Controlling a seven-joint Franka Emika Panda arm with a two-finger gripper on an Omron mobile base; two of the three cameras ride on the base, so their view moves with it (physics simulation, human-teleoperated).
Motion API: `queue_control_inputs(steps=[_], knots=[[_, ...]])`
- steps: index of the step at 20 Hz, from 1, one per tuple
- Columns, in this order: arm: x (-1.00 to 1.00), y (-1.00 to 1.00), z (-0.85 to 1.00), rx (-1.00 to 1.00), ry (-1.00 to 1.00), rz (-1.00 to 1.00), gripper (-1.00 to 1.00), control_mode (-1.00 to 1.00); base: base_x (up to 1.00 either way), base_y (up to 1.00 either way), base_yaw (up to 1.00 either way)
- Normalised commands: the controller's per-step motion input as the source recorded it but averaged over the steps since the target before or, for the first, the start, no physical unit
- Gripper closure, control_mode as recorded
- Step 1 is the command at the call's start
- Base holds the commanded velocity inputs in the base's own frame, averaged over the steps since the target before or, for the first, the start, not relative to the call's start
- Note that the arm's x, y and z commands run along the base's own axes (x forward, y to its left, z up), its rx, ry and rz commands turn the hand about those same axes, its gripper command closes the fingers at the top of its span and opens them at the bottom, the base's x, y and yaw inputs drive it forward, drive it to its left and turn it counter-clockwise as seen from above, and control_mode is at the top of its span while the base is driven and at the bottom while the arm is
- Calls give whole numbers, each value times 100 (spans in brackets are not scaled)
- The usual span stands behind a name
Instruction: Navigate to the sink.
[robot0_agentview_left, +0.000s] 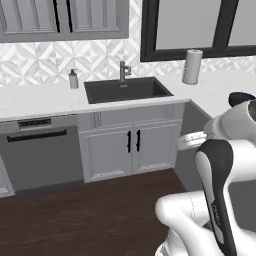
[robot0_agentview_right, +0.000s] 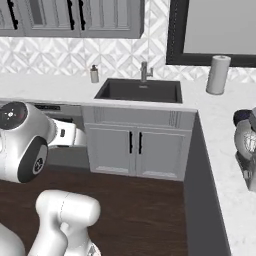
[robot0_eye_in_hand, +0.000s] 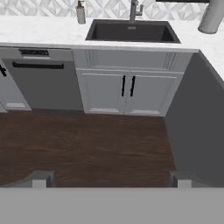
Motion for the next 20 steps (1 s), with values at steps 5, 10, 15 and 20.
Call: queue_control_inputs(steps=[5, 10, 15, 20], knots=[[0, 0, 0, 0, 0, 0, -100, 100, 100, -8, 0], [0, 0, 0, 0, 0, 0, -100, 100, 100, -51, 0], [0, 0, 0, 0, 0, 0, -100, 100, 100, -41, 0], [0, 0, 0, 0, 0, 0, -100, 100, 100, -24, 0]])
